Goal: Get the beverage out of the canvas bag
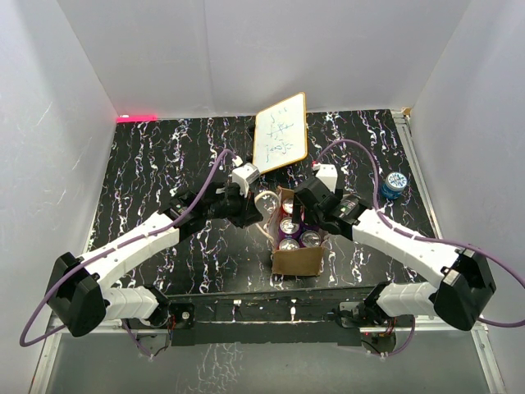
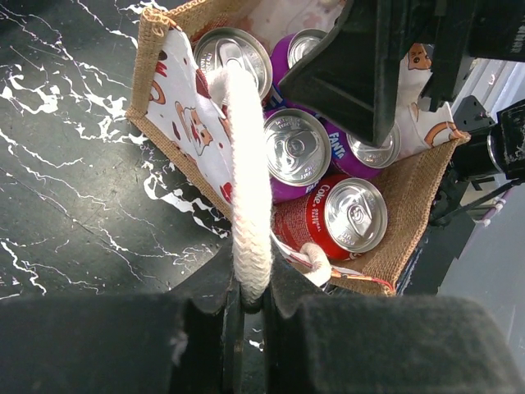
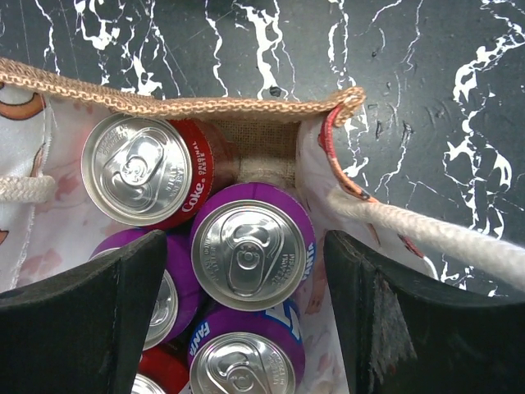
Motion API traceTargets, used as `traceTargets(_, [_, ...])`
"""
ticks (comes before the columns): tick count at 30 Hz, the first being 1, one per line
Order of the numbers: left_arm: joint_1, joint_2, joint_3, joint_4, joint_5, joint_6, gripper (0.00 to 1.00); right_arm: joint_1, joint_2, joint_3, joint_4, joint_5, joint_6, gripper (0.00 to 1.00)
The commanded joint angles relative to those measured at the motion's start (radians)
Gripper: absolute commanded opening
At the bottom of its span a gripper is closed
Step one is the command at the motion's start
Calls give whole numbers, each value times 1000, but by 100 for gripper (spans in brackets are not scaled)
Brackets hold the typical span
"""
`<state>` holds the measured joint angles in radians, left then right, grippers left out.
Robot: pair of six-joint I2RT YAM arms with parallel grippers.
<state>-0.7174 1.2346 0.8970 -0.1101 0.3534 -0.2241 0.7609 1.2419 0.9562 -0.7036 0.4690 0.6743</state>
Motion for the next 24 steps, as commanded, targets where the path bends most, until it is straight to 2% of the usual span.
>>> traceTargets(1, [3,-17,9,14,-44,45,0,-3,21,0,42,-20,-23,79])
traceTargets(9, [3,-17,8,13,-47,45,0,-4,45,-20,40,8,-19,73])
traceTargets(20, [3,0,11,9,-70,50,0,-3,151,-16,46,3,-33,73])
traceTargets(24, [3,7,14,10,-70,51,0,-4,159,-20,49,-13,-39,67])
